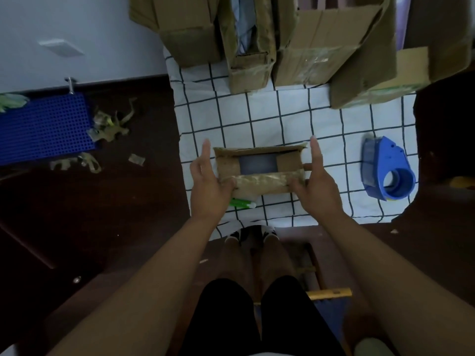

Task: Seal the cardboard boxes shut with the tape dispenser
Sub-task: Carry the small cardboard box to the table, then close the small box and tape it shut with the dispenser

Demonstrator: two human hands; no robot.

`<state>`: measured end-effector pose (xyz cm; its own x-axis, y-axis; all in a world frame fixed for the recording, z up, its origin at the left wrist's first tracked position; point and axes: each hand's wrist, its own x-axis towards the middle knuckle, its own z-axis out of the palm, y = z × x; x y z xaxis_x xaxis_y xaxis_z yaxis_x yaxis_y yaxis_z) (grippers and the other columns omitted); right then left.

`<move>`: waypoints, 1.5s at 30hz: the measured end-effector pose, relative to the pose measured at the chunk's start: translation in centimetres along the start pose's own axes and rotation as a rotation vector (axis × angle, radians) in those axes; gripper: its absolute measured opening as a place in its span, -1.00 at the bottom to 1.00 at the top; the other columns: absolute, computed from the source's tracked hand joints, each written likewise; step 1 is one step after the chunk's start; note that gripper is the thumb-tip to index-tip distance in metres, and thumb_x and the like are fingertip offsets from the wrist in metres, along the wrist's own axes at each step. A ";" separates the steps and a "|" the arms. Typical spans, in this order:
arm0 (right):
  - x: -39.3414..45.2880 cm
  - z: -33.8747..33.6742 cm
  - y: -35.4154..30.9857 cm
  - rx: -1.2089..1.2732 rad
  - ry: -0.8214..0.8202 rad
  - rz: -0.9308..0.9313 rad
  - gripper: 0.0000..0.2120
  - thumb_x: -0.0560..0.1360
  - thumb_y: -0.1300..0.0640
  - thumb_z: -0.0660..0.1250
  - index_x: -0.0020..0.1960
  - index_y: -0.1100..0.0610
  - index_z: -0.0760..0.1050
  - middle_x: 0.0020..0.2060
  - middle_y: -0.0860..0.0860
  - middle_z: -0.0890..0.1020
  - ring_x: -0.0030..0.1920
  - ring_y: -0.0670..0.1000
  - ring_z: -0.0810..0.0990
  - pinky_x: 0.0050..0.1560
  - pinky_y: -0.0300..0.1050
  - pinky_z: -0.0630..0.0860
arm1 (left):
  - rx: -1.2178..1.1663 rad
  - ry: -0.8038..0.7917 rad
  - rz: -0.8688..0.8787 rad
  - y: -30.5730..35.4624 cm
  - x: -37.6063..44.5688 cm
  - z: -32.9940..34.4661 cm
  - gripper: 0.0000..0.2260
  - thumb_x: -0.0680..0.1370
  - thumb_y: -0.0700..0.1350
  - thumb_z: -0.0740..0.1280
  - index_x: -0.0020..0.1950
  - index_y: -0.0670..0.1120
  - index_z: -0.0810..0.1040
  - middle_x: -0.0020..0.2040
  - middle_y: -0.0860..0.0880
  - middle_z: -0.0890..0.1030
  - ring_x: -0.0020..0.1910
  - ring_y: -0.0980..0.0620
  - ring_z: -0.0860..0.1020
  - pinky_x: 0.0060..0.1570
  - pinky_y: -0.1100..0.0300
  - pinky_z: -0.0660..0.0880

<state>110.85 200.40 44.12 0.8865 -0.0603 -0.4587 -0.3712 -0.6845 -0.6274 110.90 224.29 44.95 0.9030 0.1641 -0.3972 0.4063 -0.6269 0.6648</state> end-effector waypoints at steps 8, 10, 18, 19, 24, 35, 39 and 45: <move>-0.1 0.0 0.3 -0.044 -0.063 -0.009 -0.65 0.61 0.07 0.29 0.38 0.01 0.37 0.21 0.07 0.55 0.04 0.15 0.59 -0.01 0.03 0.51 | 0.038 -0.024 -0.026 0.3 -0.6 0.3 -0.69 0.54 -0.15 0.39 0.27 -0.11 0.48 0.20 -0.07 0.42 0.05 0.02 0.47 0.01 -0.02 0.55; -0.2 -0.5 0.0 -0.019 -0.021 -0.022 -0.65 0.63 0.05 0.28 0.40 0.02 0.39 0.22 0.05 0.56 0.07 0.11 0.58 -0.01 -0.04 0.46 | 0.004 0.003 -0.005 0.7 -0.9 0.5 -0.69 0.56 -0.14 0.37 0.30 -0.11 0.49 0.21 -0.06 0.43 0.06 0.08 0.45 0.05 -0.02 0.55; 1.1 -3.9 1.5 -0.143 0.144 -0.062 -0.59 0.63 -0.09 0.24 0.44 -0.02 0.33 0.31 0.04 0.51 0.16 0.11 0.55 -0.01 -0.07 0.37 | -0.022 0.080 0.197 4.7 -0.2 3.7 -0.62 0.63 -0.14 0.26 0.46 -0.06 0.41 0.35 -0.10 0.36 0.22 0.04 0.41 0.15 0.15 0.47; 1.3 -4.1 2.0 -0.167 0.147 -0.083 -0.57 0.62 -0.10 0.23 0.45 -0.03 0.32 0.30 0.06 0.50 0.15 0.13 0.55 -0.03 -0.07 0.37 | -0.013 0.088 0.209 5.0 -0.1 4.4 -0.62 0.63 -0.14 0.26 0.46 -0.08 0.40 0.36 -0.13 0.36 0.24 -0.01 0.41 0.18 0.11 0.48; 2.4 -4.7 4.6 -0.205 0.047 -0.186 -0.37 0.54 -0.24 0.28 0.53 -0.05 0.23 0.34 0.09 0.38 0.18 0.13 0.52 -0.05 0.05 0.55 | 0.120 0.145 0.180 5.8 -0.9 8.7 -0.51 0.58 0.01 0.32 0.49 -0.08 0.35 0.46 -0.25 0.26 0.34 -0.22 0.33 0.25 -0.16 0.44; 6.0 -4.5 9.2 -0.193 0.200 -0.629 -0.50 0.60 -0.10 0.25 0.39 0.22 0.45 0.52 0.10 0.31 0.48 0.12 0.30 0.42 -0.02 0.30 | 0.494 0.489 0.524 3.3 0.7 13.5 -0.50 0.52 0.08 0.26 0.39 -0.14 0.48 0.42 -0.19 0.42 0.43 -0.29 0.26 0.36 -0.22 0.24; 7.1 -2.6 10.2 0.060 0.291 -0.651 -0.55 0.56 -0.06 0.27 0.34 0.20 0.47 0.49 0.02 0.33 0.47 -0.12 0.30 0.39 -0.30 0.26 | 0.444 0.575 0.615 2.5 1.7 14.5 -0.51 0.53 0.06 0.22 0.35 -0.21 0.51 0.38 -0.24 0.45 0.40 -0.38 0.30 0.40 -0.20 0.24; 7.5 -0.7 10.8 0.127 0.475 -0.643 -0.50 0.48 -0.17 0.26 0.32 0.08 0.53 0.42 -0.19 0.37 0.37 -0.32 0.29 0.29 -0.56 0.15 | 0.498 0.617 0.619 1.5 2.2 15.3 -0.25 0.47 0.42 0.18 0.37 -0.17 0.46 0.40 -0.19 0.42 0.41 -0.33 0.29 0.31 -0.14 0.34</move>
<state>113.73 192.04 34.37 0.9492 -0.0049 0.3146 0.2479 -0.6041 -0.7573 111.39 212.10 35.41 0.9075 -0.0211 0.4195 -0.1367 -0.9592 0.2474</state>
